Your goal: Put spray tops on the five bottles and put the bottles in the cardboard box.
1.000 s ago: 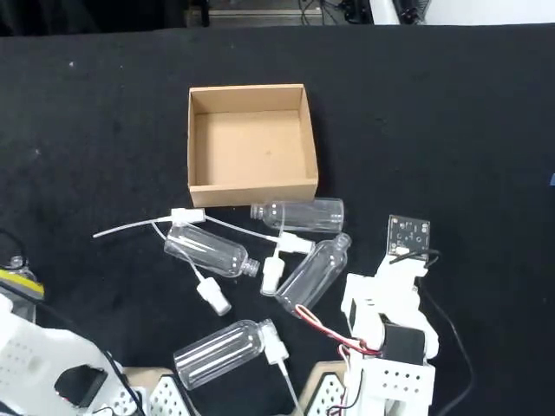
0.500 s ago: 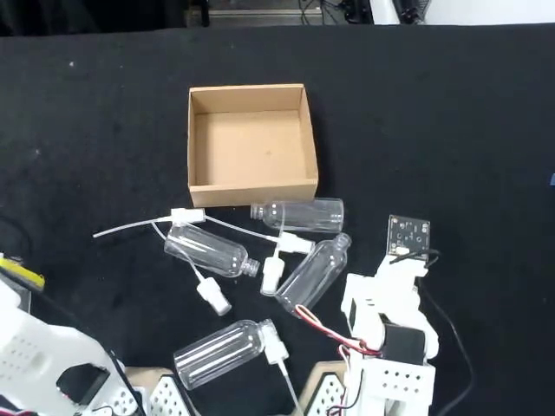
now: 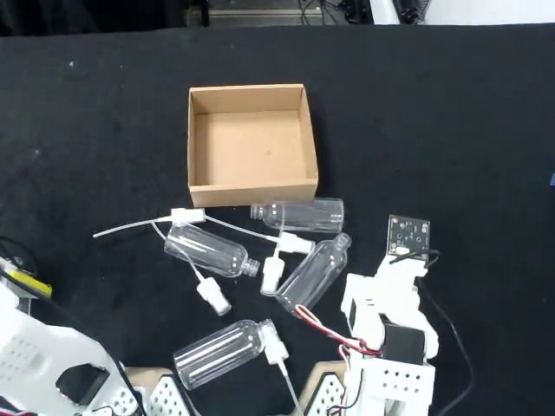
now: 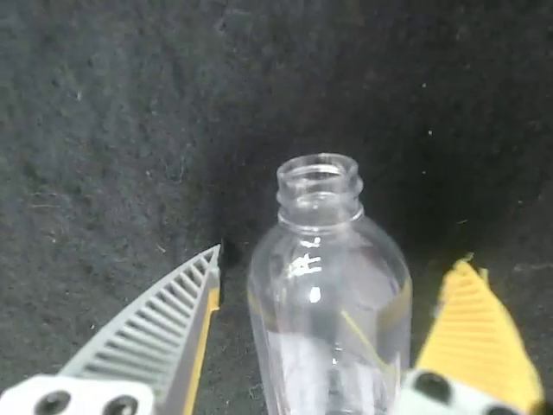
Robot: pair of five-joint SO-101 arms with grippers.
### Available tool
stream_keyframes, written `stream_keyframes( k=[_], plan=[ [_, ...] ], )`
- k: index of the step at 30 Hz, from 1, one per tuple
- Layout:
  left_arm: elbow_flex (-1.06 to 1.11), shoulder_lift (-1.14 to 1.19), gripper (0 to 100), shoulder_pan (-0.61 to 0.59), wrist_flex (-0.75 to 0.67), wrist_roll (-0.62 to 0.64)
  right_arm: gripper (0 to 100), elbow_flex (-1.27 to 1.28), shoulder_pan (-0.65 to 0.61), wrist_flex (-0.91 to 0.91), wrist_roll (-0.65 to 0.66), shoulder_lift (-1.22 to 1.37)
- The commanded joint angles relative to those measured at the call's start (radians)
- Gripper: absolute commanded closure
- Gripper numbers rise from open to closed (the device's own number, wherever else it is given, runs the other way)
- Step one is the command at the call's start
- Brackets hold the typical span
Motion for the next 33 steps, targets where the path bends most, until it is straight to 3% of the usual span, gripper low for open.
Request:
stream_keyframes(
  k=[1, 6, 14, 18, 21, 28, 33],
  plan=[
    [-0.007, -0.018, 76, -0.025, 0.021, -0.006, 98.0, -0.004, 0.021, 0.008, 0.006, -0.096],
    [-0.048, -0.035, 97, -0.021, 0.098, 0.0, 98.0, -0.004, 0.021, 0.008, 0.006, -0.096],
    [-0.084, -0.141, 95, -0.005, 0.109, 0.034, 98.0, -0.004, 0.014, 0.008, 0.0, -0.096],
    [-0.041, -0.264, 95, 0.027, 0.109, 0.199, 97.5, -0.004, 0.014, -0.002, 0.006, -0.096],
    [0.021, -0.374, 95, 0.068, 0.109, 0.399, 93.6, -0.005, 0.031, -0.137, 0.017, -0.094],
    [0.237, -0.672, 95, 0.249, 0.101, 0.747, 78.3, -0.039, 0.201, -0.505, 0.296, -0.093],
    [0.351, -0.872, 95, 0.421, 0.049, 0.948, 84.3, -0.211, 0.181, -0.434, 0.393, -0.091]
  ],
)
